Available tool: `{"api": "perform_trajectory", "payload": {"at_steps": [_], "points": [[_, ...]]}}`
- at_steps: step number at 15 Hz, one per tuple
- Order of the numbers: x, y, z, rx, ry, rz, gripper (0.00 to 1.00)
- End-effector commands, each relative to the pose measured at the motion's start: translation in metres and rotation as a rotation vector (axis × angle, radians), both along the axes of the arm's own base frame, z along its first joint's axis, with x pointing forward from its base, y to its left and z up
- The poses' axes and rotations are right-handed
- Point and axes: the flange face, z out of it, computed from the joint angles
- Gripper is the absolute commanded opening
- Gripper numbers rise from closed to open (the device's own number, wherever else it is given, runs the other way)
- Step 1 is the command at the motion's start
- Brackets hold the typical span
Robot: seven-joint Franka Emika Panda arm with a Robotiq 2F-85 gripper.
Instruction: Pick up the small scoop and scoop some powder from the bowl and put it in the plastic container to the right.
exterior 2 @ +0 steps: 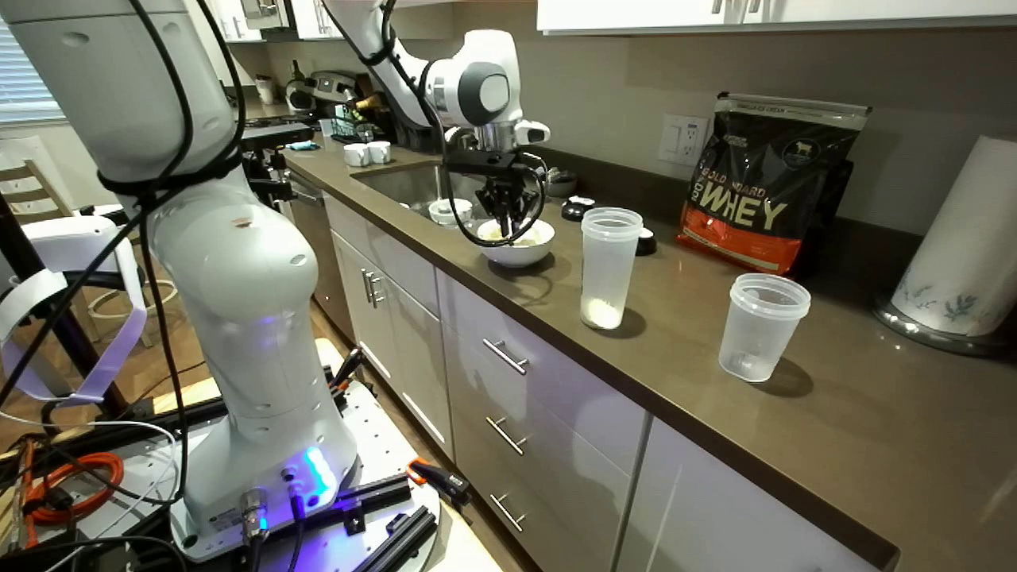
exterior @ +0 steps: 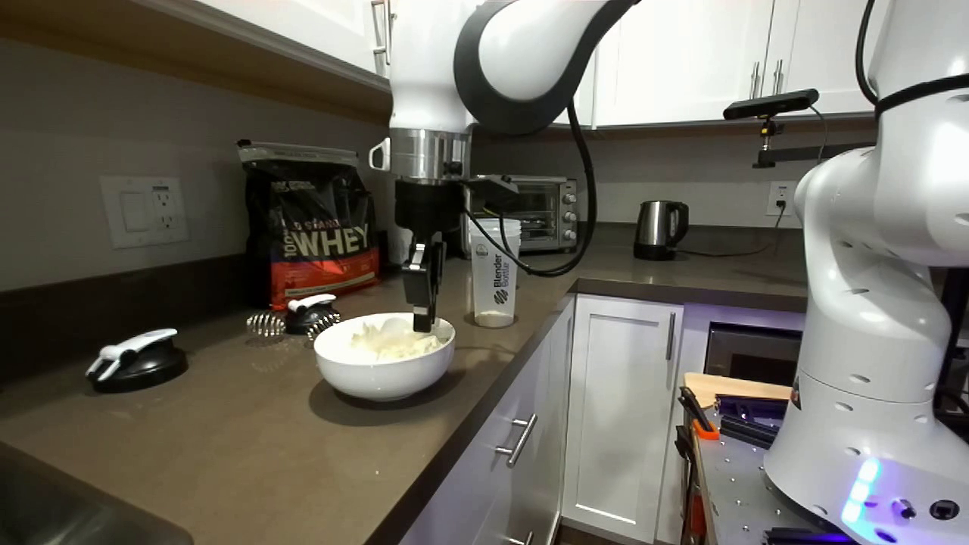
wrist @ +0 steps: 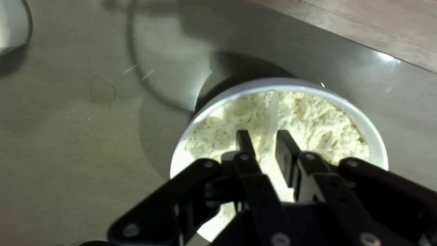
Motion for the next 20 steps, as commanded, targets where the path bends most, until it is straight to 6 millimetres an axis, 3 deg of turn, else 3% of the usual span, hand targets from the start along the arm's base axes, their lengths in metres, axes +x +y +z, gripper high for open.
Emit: {"api": "perform_trajectory", "payload": {"at_steps": [1, 6, 9, 12, 18, 20], "points": [[0.003, 0.006, -0.002, 0.017, 0.026, -0.014, 0.26], [0.003, 0.007, -0.007, 0.025, 0.035, -0.016, 0.36], [0.003, 0.006, -0.009, 0.024, 0.040, -0.017, 0.30], [0.003, 0.006, -0.011, 0.026, 0.044, -0.018, 0.17], [0.005, 0.006, -0.014, 0.026, 0.050, -0.019, 0.20], [0.006, 0.006, -0.013, 0.027, 0.050, -0.019, 0.12]]}}
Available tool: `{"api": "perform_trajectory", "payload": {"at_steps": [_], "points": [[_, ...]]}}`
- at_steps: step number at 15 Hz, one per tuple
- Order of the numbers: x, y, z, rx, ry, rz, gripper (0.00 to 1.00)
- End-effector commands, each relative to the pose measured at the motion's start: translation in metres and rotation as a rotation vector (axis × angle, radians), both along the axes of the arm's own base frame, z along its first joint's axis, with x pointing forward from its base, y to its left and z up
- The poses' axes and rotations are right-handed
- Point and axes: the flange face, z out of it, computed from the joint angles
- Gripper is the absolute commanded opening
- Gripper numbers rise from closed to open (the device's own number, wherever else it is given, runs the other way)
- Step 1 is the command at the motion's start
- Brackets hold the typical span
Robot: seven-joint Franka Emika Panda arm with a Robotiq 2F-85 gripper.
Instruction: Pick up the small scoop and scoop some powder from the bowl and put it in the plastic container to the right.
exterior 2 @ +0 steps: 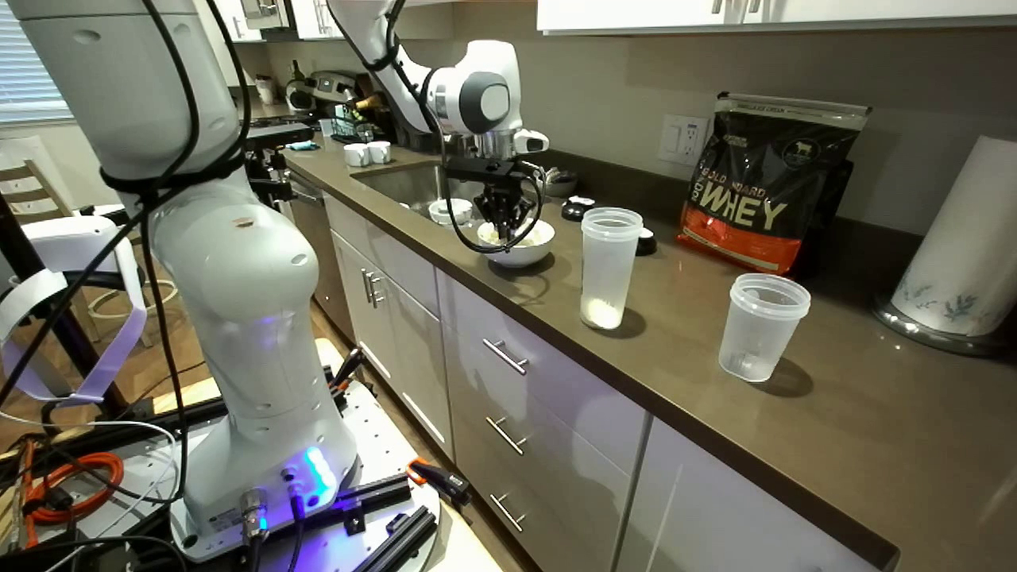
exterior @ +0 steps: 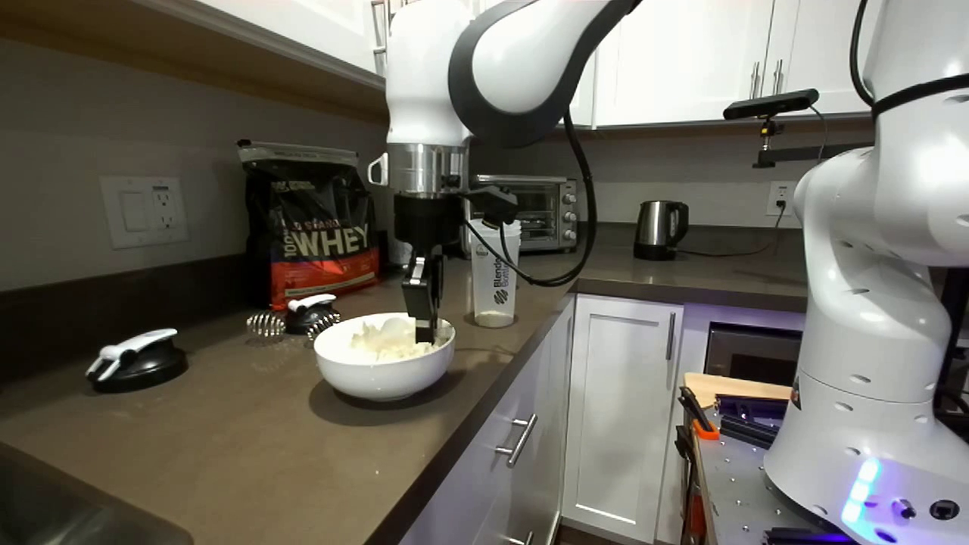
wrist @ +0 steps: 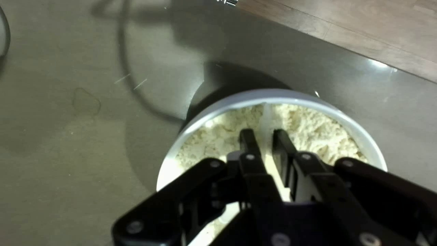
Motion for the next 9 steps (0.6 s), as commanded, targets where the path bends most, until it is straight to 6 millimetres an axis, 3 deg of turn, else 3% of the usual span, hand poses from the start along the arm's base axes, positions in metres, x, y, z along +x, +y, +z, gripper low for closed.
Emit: {"api": "perform_trajectory", "payload": {"at_steps": [1, 2, 9], "points": [[0.0058, 0.0022, 0.0019, 0.017, 0.015, -0.013, 0.05], [0.0060, 0.0021, 0.0022, 0.017, 0.015, -0.014, 0.00], [0.0062, 0.0021, 0.0032, 0.016, 0.015, -0.013, 0.03]]}}
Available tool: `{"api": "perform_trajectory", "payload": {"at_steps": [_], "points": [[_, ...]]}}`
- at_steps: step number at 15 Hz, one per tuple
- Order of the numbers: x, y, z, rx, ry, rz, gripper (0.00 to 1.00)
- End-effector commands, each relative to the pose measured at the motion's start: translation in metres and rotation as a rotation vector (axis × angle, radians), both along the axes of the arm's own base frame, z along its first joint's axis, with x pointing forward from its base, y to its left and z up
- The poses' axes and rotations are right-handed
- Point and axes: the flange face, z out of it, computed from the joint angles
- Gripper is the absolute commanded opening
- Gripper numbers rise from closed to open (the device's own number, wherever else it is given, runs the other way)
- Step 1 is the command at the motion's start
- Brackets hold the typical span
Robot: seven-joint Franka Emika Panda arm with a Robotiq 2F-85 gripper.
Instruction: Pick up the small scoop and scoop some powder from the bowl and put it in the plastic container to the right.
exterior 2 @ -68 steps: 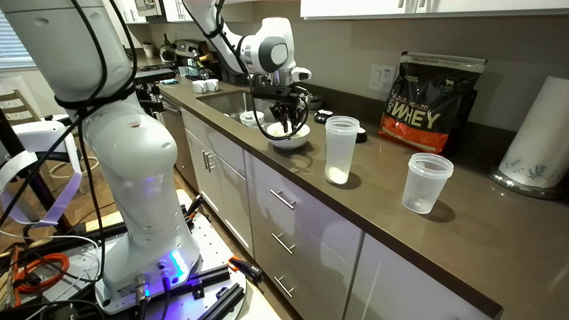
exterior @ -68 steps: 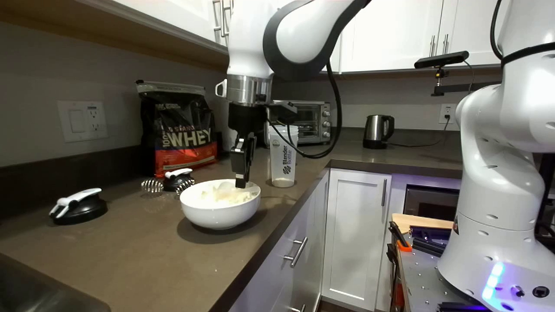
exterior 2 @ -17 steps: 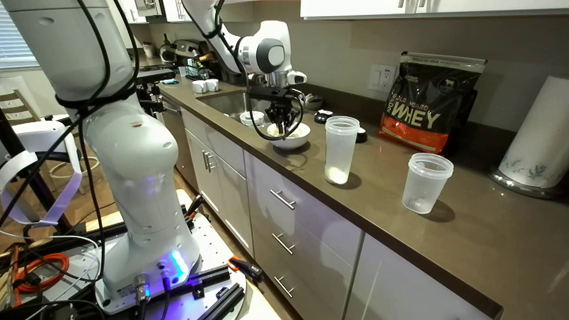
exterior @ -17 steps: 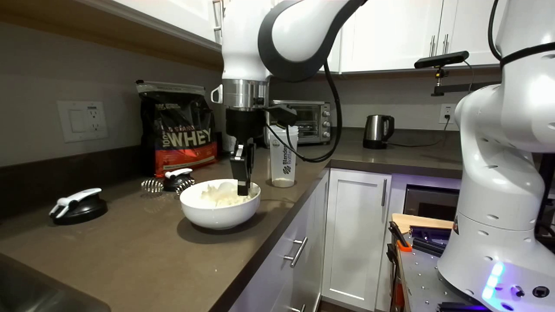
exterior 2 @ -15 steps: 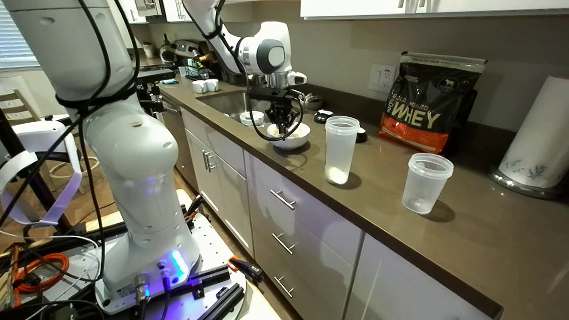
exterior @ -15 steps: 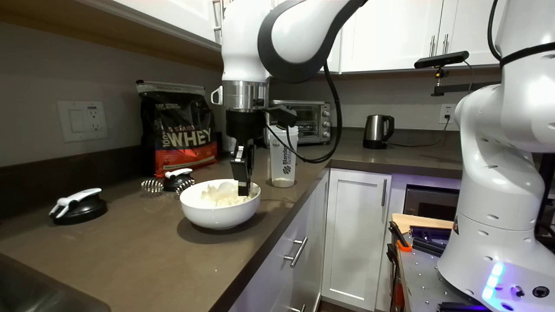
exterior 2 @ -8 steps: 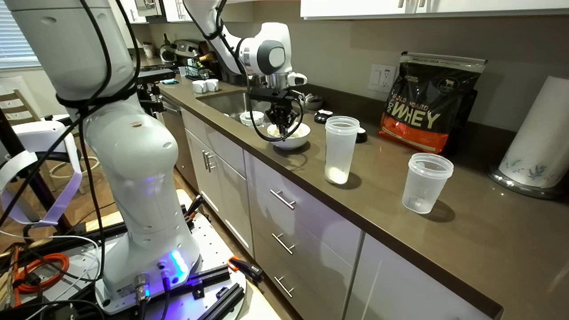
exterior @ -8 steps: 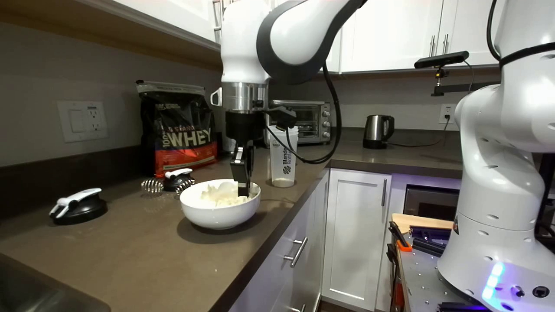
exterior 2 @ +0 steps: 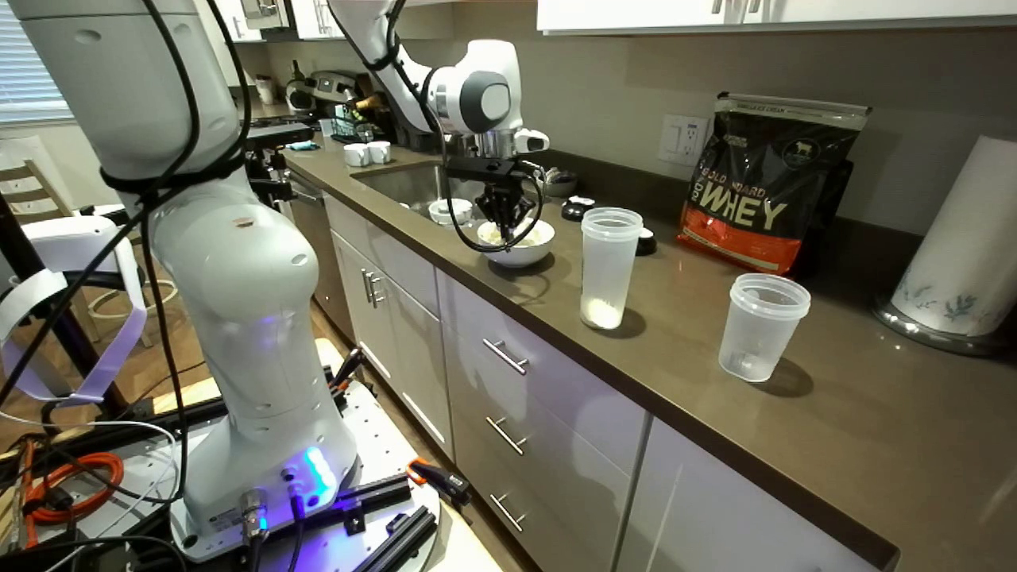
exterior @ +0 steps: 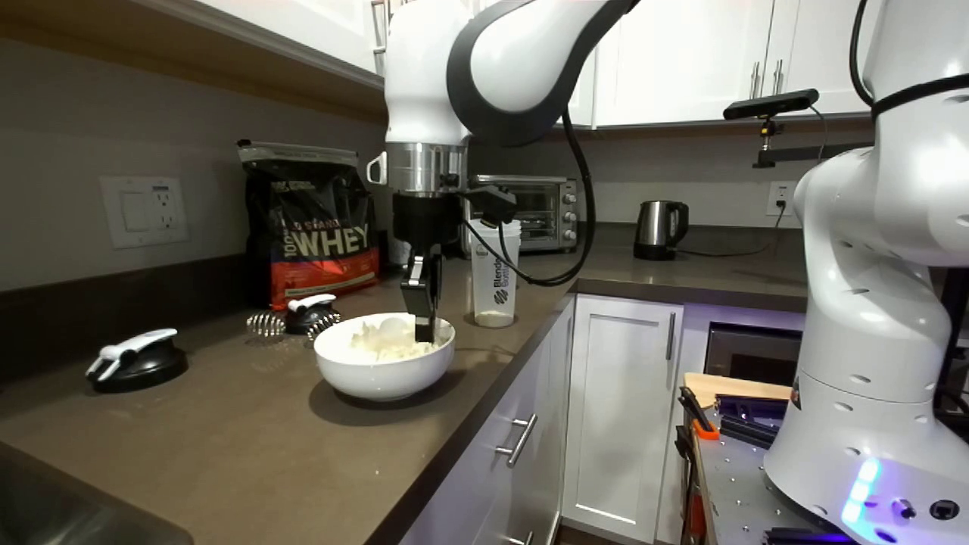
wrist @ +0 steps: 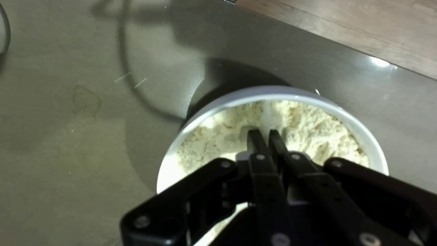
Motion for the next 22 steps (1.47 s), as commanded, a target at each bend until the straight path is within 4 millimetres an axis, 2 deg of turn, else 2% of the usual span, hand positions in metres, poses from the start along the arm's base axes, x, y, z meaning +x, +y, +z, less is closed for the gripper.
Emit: {"api": "perform_trajectory", "payload": {"at_steps": [1, 22], "points": [[0.005, 0.002, 0.003, 0.014, 0.017, -0.012, 0.04], [0.004, 0.005, 0.030, -0.017, 0.038, -0.015, 0.03]]}}
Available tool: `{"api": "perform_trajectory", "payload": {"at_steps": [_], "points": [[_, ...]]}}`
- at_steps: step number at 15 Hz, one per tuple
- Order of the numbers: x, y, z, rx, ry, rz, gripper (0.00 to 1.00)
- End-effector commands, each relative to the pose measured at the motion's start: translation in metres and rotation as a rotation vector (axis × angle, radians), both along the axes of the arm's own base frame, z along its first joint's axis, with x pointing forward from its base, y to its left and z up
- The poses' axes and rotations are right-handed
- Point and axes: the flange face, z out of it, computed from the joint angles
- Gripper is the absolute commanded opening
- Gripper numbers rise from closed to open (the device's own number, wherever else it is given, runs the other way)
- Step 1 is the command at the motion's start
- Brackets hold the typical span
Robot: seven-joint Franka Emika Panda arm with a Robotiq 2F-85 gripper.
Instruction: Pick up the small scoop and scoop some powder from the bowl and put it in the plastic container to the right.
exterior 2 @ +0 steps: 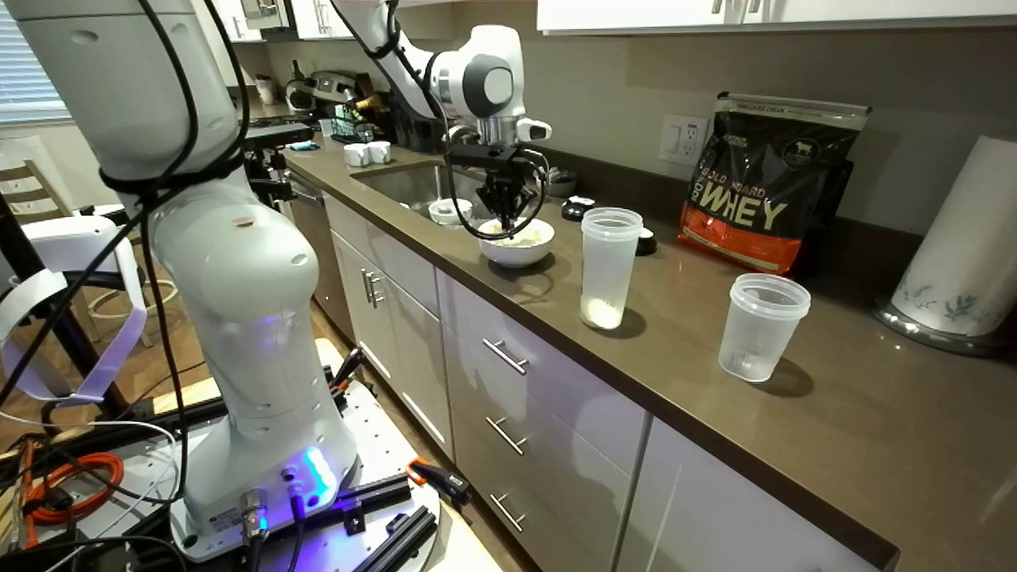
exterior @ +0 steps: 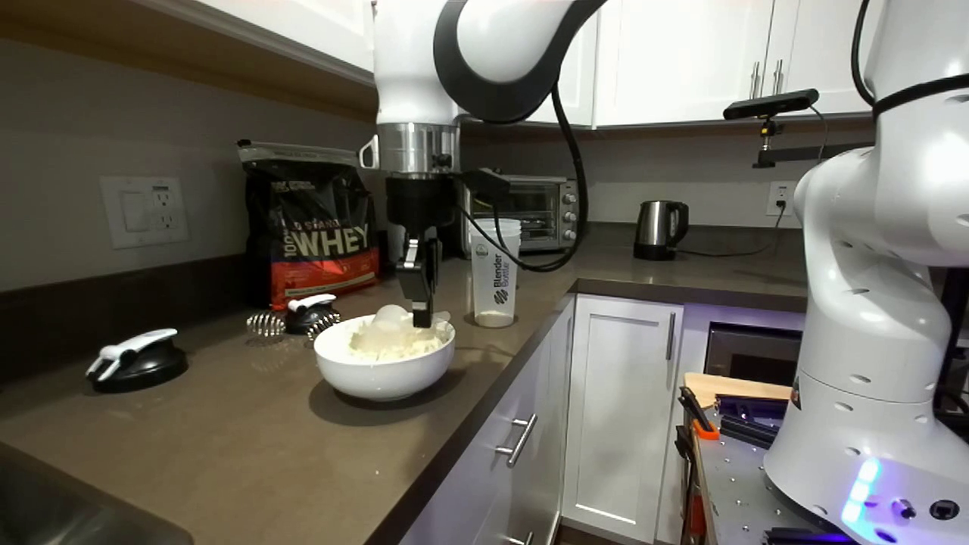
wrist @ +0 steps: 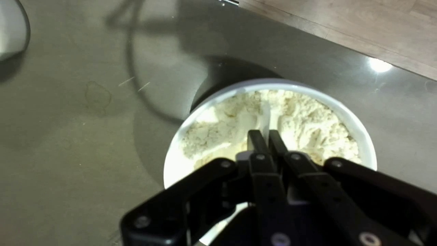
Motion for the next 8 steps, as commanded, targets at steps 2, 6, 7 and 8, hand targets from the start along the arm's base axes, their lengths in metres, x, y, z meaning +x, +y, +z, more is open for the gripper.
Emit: {"api": "perform_trajectory", "payload": {"at_steps": [2, 6, 7, 8], "points": [[-0.004, 0.004, 0.016, -0.009, 0.013, -0.010, 0.03], [-0.005, 0.004, 0.025, -0.017, 0.017, -0.008, 0.03], [-0.005, 0.005, 0.027, -0.019, 0.019, -0.008, 0.03], [-0.005, 0.005, 0.028, -0.021, 0.019, -0.008, 0.03]]}}
